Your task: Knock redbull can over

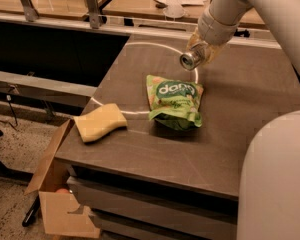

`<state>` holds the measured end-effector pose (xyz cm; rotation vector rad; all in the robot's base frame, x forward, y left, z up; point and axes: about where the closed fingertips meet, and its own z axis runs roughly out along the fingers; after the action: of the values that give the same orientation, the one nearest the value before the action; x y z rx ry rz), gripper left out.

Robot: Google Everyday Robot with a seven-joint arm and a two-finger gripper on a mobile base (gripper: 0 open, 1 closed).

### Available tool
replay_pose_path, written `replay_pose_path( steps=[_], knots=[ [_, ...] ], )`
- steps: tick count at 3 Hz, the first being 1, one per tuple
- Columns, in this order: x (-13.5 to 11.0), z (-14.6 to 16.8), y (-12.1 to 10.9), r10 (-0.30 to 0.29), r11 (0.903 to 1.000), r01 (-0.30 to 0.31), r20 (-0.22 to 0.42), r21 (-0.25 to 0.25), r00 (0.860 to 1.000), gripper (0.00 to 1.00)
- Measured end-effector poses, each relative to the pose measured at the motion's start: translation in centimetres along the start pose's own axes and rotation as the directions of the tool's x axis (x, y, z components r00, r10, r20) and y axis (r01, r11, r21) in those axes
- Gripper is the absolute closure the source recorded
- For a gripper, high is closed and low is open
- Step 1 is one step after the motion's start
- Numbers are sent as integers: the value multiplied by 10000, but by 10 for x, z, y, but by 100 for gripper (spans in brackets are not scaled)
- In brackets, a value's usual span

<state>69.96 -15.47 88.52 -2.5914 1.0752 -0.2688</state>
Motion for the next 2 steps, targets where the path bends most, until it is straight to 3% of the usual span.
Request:
replay_pose_path(
  steps=[1,2],
  knots=[
    [2,7,13,171,9967,-164,82,-792,9998,42],
    [2,15,24,447,9926,-420,211,-1141,9988,11]
  ],
)
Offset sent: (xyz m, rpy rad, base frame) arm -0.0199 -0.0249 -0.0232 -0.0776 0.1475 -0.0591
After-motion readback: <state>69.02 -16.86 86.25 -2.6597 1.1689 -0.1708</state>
